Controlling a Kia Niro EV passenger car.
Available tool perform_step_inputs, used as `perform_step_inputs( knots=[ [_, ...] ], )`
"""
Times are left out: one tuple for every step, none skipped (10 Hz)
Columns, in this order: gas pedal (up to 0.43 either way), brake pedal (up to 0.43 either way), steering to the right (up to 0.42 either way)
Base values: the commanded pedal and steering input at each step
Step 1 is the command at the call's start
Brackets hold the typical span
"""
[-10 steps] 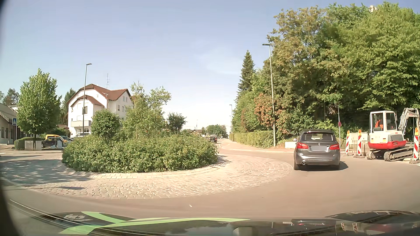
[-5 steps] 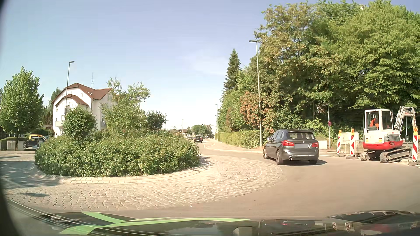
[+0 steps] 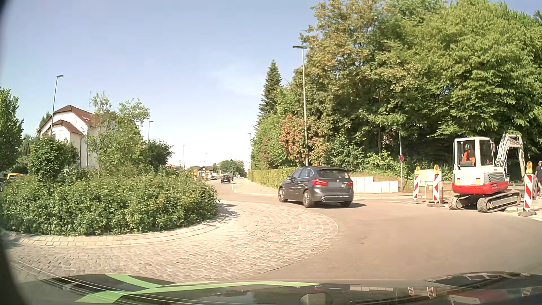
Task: Follow the waypoints while adhering to traffic rules and regulations
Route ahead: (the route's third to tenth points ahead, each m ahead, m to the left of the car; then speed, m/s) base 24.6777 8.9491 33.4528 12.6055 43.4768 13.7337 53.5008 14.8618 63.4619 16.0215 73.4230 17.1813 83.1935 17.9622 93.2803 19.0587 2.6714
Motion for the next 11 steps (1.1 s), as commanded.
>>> perform_step_inputs(
  knots=[
    [0.079,0.0,0.333],
    [0.02,0.0,0.341],
    [0.0,0.0,0.345],
    [0.0,0.0,0.345],
    [0.0,0.0,0.345],
    [0.0,0.0,0.345],
    [0.039,0.0,0.341],
    [0.067,0.0,0.338],
    [0.098,0.0,0.336],
    [0.098,0.0,0.335],
    [0.098,0.0,0.334]
  ],
)
